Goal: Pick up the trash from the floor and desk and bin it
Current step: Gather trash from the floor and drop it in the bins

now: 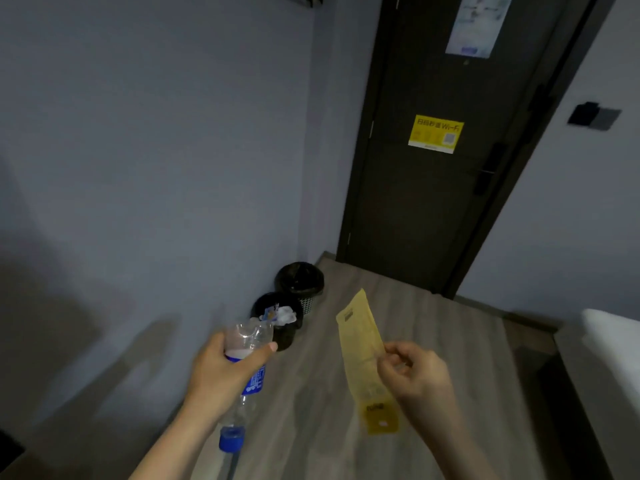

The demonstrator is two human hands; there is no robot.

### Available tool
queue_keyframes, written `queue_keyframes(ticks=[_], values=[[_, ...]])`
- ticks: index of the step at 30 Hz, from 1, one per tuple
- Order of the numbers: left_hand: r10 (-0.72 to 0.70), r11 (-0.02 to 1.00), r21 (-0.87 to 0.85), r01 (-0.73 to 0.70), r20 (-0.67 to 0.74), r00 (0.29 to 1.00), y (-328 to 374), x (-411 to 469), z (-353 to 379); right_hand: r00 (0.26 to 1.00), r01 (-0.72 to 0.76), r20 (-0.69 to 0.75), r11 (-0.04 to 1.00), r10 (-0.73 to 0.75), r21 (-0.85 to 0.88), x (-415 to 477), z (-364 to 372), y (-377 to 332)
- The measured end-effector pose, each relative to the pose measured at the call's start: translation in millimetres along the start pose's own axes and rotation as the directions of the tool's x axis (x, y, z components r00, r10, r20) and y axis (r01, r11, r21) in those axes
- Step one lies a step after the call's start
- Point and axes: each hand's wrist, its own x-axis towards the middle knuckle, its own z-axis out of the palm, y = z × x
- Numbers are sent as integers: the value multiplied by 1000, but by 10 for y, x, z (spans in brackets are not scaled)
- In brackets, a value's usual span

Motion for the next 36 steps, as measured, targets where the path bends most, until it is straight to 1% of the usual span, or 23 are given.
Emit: queue_keyframes(ticks=[2,4,11,17,23,26,29,31,33,36], values=[[5,1000,14,-4,-32,999,10,448,42,1000,16,-8,998,-17,-65,372,165,-18],[-10,999,30,12,-54,998,-11,818,100,999,12,42,994,-8,-104,703,318,-44],[-51,995,77,58,-92,994,-108,1924,287,995,25,103,990,-11,-136,1861,806,-10],[-46,992,108,64,-159,986,-89,2829,680,969,30,245,990,5,-139,3071,1200,199],[-62,981,167,98,-206,977,48,3624,1078,918,28,395,991,25,-129,4208,1530,449],[-110,965,212,156,-214,971,29,3998,1167,908,19,416,988,47,-152,4657,1743,536],[-139,946,256,200,-237,962,-27,4408,1207,894,-24,438,986,95,-165,5034,1994,598],[-154,942,258,217,-241,958,-87,4713,1245,887,8,456,985,74,-175,5301,2196,618],[-178,941,246,233,-229,957,-201,5015,1301,875,10,479,985,74,-172,5558,2437,670],[-205,928,269,257,-209,956,-373,5449,1339,858,-31,491,969,151,-243,5926,2830,749]])
